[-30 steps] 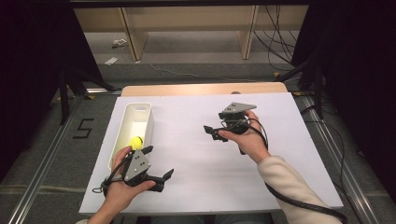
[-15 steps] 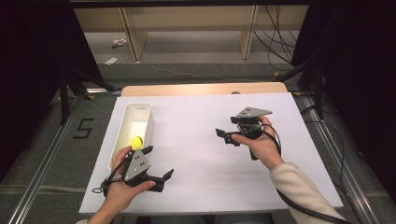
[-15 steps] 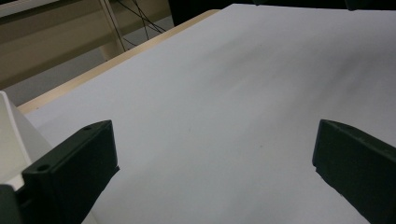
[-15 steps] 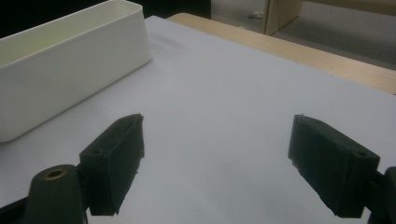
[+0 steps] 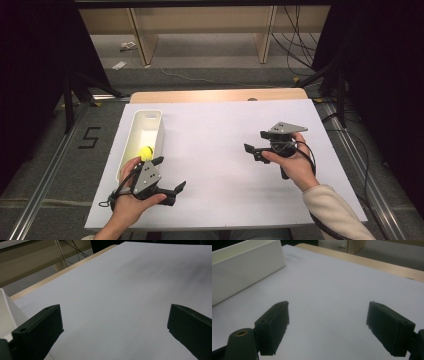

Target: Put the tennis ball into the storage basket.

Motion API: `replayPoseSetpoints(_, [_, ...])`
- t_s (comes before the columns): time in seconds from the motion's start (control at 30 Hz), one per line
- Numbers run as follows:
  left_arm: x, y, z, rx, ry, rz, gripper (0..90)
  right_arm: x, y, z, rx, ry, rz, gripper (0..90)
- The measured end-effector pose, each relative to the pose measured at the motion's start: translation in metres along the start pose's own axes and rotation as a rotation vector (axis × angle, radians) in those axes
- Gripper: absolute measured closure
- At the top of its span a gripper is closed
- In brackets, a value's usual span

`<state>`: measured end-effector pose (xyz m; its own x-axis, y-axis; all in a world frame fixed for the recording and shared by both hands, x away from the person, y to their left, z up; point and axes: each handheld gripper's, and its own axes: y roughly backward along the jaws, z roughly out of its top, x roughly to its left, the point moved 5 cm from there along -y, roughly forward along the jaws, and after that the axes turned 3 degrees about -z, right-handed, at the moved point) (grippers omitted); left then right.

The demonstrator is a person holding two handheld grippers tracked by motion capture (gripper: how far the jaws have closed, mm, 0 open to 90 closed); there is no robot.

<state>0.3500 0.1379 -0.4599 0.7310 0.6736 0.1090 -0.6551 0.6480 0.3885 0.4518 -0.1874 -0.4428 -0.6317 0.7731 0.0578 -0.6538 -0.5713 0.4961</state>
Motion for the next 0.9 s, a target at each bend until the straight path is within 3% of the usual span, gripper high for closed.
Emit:
replayPoseSetpoints(0.57, [0.000,0.000,0.000,-0.001,0.001,0.000,0.0,-0.009,0.025,-0.025,0.006,-0.020,-0.022,19.2])
replayPoseSetpoints(0.9, [0.000,0.000,0.000,-0.004,0.003,-0.001,0.0,-0.005,0.029,-0.036,0.017,-0.011,-0.015,19.2])
